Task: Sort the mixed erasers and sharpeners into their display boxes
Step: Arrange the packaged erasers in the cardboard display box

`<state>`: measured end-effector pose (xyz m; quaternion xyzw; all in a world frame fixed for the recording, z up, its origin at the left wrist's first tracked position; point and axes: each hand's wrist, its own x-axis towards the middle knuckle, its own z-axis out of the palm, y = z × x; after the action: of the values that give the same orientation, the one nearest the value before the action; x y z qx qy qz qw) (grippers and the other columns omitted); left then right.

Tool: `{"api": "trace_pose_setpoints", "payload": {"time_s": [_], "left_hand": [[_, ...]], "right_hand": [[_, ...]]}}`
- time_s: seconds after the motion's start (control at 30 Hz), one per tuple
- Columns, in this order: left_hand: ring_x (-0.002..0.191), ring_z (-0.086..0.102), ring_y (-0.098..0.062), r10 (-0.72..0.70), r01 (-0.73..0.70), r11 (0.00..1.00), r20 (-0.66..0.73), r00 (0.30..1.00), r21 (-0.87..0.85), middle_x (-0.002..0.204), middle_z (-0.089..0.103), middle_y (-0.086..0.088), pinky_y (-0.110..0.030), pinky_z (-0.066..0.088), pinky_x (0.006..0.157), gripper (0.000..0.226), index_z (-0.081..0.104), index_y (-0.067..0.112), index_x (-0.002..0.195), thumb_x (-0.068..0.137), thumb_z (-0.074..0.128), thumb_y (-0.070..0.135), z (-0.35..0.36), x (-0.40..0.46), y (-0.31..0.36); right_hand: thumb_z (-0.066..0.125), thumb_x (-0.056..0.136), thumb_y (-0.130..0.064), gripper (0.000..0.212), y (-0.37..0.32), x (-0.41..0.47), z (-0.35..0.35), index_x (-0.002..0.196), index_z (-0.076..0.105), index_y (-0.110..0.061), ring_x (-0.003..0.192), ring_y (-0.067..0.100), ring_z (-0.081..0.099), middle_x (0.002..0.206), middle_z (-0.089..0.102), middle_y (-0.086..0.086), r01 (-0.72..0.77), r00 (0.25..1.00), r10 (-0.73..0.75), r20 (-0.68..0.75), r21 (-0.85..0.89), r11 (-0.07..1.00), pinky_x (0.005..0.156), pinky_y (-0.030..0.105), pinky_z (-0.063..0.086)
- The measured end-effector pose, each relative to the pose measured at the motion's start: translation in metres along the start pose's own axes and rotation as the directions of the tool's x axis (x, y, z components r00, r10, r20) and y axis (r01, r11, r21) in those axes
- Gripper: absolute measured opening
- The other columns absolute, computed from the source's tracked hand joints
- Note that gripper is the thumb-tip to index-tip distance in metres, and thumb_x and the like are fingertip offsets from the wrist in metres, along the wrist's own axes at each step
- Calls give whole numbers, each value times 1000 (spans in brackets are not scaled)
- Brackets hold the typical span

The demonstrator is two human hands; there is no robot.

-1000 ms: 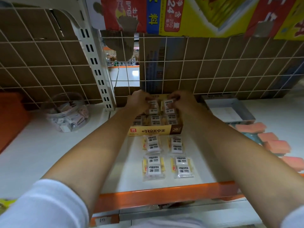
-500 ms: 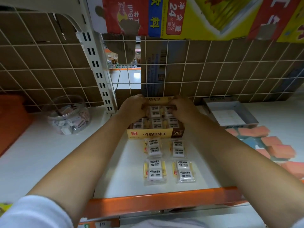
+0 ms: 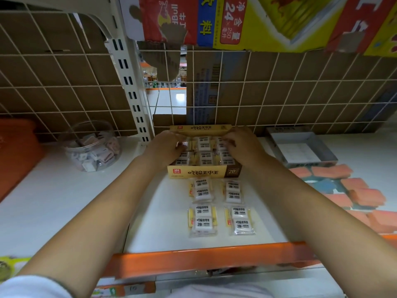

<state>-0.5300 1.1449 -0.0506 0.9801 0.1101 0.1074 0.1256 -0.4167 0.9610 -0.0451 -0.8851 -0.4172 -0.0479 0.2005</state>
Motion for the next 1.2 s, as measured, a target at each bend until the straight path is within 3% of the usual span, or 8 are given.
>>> {"api": "trace_pose_setpoints", "payload": {"time_s": [0.2, 0.4, 0.53, 0.7, 0.93, 1.03, 1.13, 1.2], "left_hand": [[97, 58, -25, 15, -57, 984, -243, 970, -168, 108, 65, -9, -27, 39, 77, 30, 67, 11, 110, 88, 52, 26, -16, -66, 26], [84, 54, -7, -13, -12, 940, -72, 997, -342, 91, 58, 11, -13, 39, 73, 37, 69, 14, 100, 82, 49, 40, 3, -134, 48], [93, 50, -6, -123, 88, 902, -56, 991, -423, 103, 52, 13, -4, 34, 77, 33, 60, 15, 117, 87, 60, 29, 20, -146, 61], [111, 50, -14, -134, 122, 902, -1, 991, -414, 119, 56, 3, -22, 37, 94, 50, 56, 16, 127, 85, 52, 44, 26, -151, 68], [79, 55, 7, -261, 171, 810, -84, 962, -560, 85, 56, 19, 0, 36, 72, 28, 66, 26, 91, 69, 78, 12, 21, -151, 72], [68, 54, 4, -353, 204, 683, -72, 933, -702, 71, 57, 14, -3, 40, 66, 40, 60, 33, 74, 62, 80, 0, 18, -152, 75], [59, 52, 2, -385, 188, 563, -55, 921, -805, 65, 57, 10, -6, 43, 60, 36, 64, 26, 74, 61, 79, -4, 7, -146, 76], [54, 50, 3, -397, 153, 529, -85, 914, -835, 62, 56, 8, -6, 41, 55, 35, 64, 23, 75, 62, 77, -7, -4, -134, 75]], "right_hand": [[55, 89, -9, 15, -15, -80, -20, 98, 68, -7, 97, 22, 52, 95, 60, 4, -33, 993, 62, -103, 266, 964, 85, 32, 42], [56, 79, -27, 27, -7, -151, -3, 92, 72, -11, 88, 14, 55, 88, 59, -10, -67, 995, 37, 93, 336, 939, 80, 2, 33], [52, 79, -32, 41, -5, -160, 2, 109, 68, -10, 96, 14, 46, 100, 59, 1, -76, 993, 47, 111, 269, 960, 83, 6, 28], [48, 75, -38, 51, -6, -158, 3, 115, 64, -12, 99, 11, 34, 98, 46, -5, -65, 990, 33, 139, 232, 971, 82, 7, 22], [67, 81, -13, 22, -7, -157, -3, 100, 60, -23, 96, 7, 40, 98, 48, -14, -98, 984, 46, 170, 311, 945, 79, 3, 27], [69, 77, -3, 37, -10, -157, -6, 83, 52, -35, 86, 5, 53, 92, 56, -18, -185, 980, 124, 157, 481, 857, 73, 8, 40], [67, 74, 7, 41, -11, -149, -9, 80, 58, -32, 86, 19, 59, 90, 62, -7, -236, 971, 207, 123, 655, 718, 71, 20, 50], [64, 76, 11, 38, -14, -136, -15, 80, 60, -27, 84, 18, 59, 89, 63, -3, -231, 965, 245, 95, 748, 622, 65, 16, 51]]}}
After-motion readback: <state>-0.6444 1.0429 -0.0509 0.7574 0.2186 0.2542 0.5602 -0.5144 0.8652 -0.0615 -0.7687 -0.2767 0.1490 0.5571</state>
